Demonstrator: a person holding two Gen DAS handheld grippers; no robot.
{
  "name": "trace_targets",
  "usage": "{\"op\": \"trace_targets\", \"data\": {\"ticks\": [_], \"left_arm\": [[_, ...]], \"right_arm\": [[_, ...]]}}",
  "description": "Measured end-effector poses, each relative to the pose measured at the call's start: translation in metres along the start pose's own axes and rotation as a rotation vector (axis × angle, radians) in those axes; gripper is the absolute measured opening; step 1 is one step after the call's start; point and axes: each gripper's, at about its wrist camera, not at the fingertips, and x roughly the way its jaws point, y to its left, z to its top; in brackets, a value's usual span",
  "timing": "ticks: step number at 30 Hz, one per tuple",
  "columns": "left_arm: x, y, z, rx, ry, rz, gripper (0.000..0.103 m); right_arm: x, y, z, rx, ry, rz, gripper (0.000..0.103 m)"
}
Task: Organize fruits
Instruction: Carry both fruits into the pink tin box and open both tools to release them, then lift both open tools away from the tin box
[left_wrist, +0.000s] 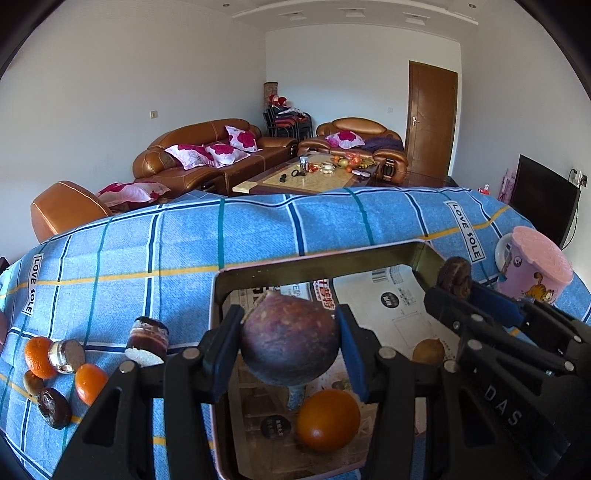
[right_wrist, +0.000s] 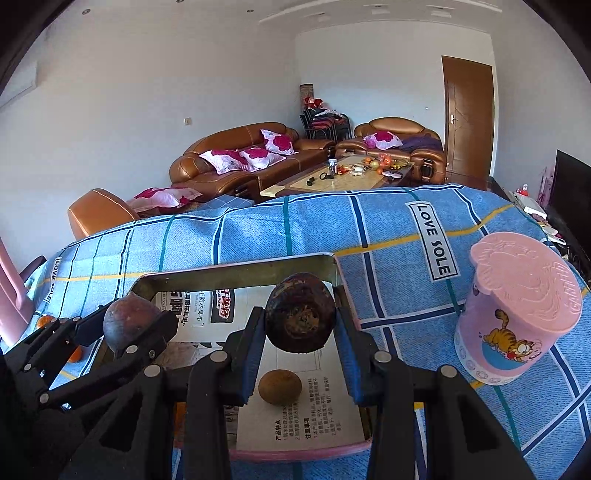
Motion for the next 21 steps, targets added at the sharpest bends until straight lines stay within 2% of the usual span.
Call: {"op": "trace_targets", "data": {"ticks": [9, 15, 17, 21], "left_arm": [[0.004, 0.006, 0.0, -0.026, 0.029, -0.001, 0.053], [0.0, 0.005, 0.001, -0.02, 0.004, -0.003, 0.054], [-0.001, 0.005, 0.001, -0.023, -0.001, 0.008, 0.06], [-0.01, 0.011, 0.0, -0.051, -0.042, 0.026, 0.084]], "right_arm": [[0.006, 0.002, -0.003, 0.007, 0.042, 0.053, 0.04], [0.008, -0.005, -0.003, 0.061, 0.071, 0.102, 0.041], [0.006, -0.006, -0.003, 0.074, 0.063, 0.115, 0.041], [0.0, -0.013, -0.001, 0.108, 0.031, 0.114, 0.041]]}}
